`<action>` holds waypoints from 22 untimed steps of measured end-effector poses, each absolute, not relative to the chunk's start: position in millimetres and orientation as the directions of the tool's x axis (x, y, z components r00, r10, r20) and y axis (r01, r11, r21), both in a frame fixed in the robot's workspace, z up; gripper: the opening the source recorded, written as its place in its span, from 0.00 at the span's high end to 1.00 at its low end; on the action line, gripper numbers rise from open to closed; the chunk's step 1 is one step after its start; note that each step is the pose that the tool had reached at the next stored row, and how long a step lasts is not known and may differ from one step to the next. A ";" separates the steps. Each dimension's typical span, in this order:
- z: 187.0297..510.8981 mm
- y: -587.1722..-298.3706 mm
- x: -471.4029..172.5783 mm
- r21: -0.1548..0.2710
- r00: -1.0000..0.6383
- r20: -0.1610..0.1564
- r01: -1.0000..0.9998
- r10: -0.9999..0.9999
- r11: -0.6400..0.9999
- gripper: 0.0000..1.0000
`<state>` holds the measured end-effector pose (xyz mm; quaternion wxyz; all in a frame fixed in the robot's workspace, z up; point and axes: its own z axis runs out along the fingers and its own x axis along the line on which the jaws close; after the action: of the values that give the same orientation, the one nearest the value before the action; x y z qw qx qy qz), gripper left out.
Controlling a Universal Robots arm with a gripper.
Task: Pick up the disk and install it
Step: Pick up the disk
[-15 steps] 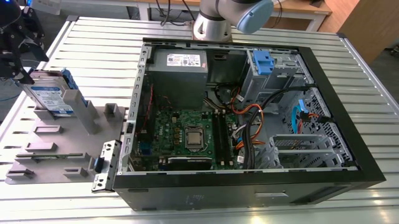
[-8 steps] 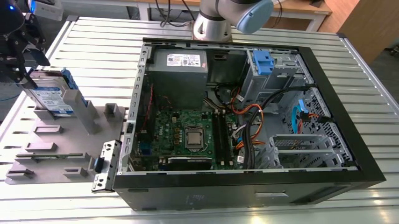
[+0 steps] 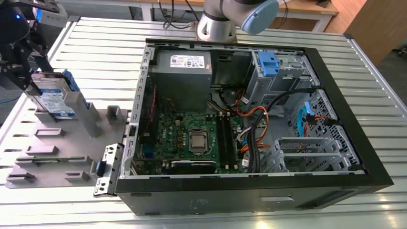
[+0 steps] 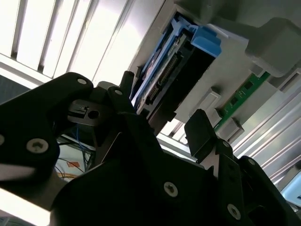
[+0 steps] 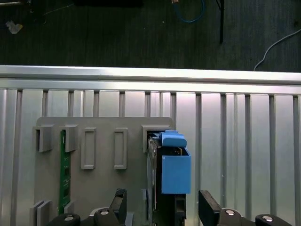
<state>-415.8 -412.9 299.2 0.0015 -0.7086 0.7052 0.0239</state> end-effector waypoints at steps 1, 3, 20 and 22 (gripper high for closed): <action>298.3 -412.8 -415.9 0.032 0.006 -0.036 -0.999 -0.999 -0.008 0.29; 298.1 -412.8 -415.9 0.032 0.007 -0.036 -0.999 -0.999 -0.009 0.29; 297.8 -412.8 -415.9 0.032 0.007 -0.036 -0.999 -0.999 -0.009 0.39; 297.8 -412.8 -415.9 0.032 0.007 -0.036 -0.999 -0.999 -0.009 0.46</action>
<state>-415.9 -412.8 297.8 0.0014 -0.7097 0.7041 0.0239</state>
